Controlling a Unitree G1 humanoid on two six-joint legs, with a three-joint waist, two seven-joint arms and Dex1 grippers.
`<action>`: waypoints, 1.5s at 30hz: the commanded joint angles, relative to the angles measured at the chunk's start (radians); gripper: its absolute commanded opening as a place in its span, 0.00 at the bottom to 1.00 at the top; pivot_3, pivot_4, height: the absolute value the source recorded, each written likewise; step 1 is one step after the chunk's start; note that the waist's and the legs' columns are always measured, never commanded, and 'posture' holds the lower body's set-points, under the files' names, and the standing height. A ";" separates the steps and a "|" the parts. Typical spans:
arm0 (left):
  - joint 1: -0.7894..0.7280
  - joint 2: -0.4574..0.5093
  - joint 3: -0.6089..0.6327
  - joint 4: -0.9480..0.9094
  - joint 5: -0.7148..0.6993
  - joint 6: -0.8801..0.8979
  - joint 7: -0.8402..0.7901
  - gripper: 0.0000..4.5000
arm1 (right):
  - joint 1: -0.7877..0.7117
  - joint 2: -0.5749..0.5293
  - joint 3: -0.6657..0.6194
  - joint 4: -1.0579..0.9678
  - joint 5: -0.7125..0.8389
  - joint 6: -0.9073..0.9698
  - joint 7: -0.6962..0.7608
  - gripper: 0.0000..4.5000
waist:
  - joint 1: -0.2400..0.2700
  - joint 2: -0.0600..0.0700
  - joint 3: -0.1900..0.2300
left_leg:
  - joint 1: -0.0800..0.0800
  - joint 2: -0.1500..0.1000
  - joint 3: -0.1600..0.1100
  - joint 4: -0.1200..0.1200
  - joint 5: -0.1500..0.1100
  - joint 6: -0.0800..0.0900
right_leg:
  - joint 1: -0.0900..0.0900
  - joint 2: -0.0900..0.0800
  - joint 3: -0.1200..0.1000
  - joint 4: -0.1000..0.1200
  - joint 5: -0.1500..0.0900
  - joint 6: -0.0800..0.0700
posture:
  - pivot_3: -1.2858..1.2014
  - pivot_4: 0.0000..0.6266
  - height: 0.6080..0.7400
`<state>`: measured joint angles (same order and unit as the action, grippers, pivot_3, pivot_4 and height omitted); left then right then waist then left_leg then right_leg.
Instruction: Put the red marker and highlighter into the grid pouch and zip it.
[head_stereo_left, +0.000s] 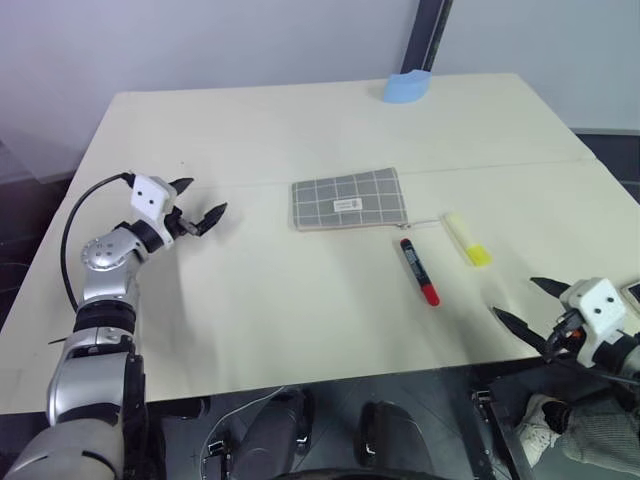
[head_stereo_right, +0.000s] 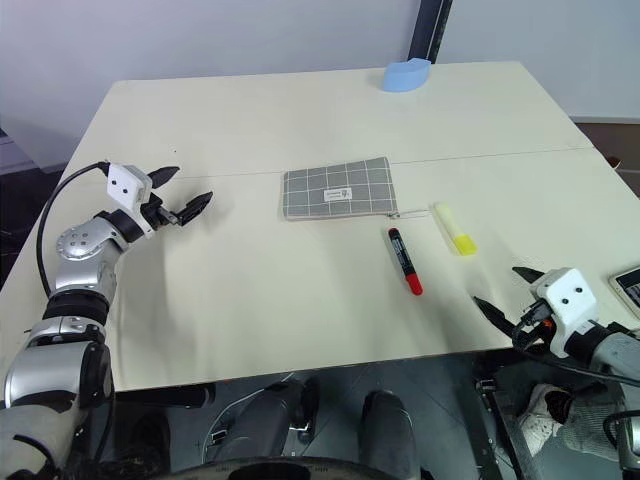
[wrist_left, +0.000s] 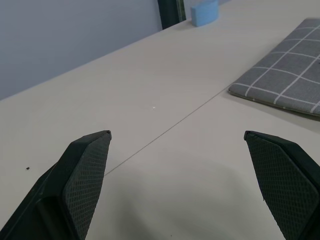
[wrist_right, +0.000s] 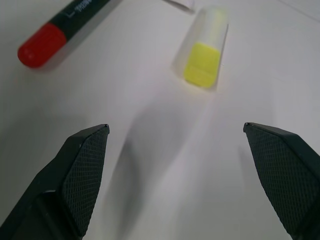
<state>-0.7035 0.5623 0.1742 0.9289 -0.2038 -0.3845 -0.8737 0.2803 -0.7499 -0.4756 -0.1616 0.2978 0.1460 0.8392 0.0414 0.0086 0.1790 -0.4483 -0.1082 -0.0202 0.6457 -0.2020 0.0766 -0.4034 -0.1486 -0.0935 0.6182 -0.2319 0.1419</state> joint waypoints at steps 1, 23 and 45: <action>-0.007 0.006 0.009 -0.023 0.006 -0.054 0.012 1.00 | -0.005 -0.022 -0.016 -0.052 0.009 0.034 -0.014 0.99 | 0.000 0.000 0.000 | 0.000 0.000 0.000 0.000 0.000 0.000 | 0.000 0.000 0.000 0.000 0.000 0.000 | 0.52 0.24 1.00; 0.011 -0.004 0.002 -0.022 0.040 -0.117 0.039 1.00 | 0.025 -0.021 -0.043 -0.072 0.089 0.070 0.056 0.99 | 0.001 0.000 0.000 | 0.000 0.000 0.000 0.000 0.000 0.000 | 0.000 0.000 0.000 0.000 0.000 0.000 | 0.52 0.24 1.00; -0.102 -0.036 -0.111 0.134 0.169 -0.307 -0.008 1.00 | -0.157 0.048 0.044 -0.039 0.097 0.065 -0.048 0.99 | -0.005 -0.001 0.000 | 0.001 0.000 0.001 0.000 0.000 0.000 | -0.001 0.000 0.002 -0.001 0.001 -0.001 | 0.52 0.24 1.00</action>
<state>-0.7692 0.5283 0.0963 1.0624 -0.0786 -0.6177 -0.8835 0.1883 -0.7106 -0.4608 -0.1876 0.3932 0.2052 0.8450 0.0368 0.0076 0.1793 -0.4463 -0.1083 -0.0191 0.6456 -0.2021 0.0766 -0.4049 -0.1477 -0.0904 0.6166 -0.2293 0.1391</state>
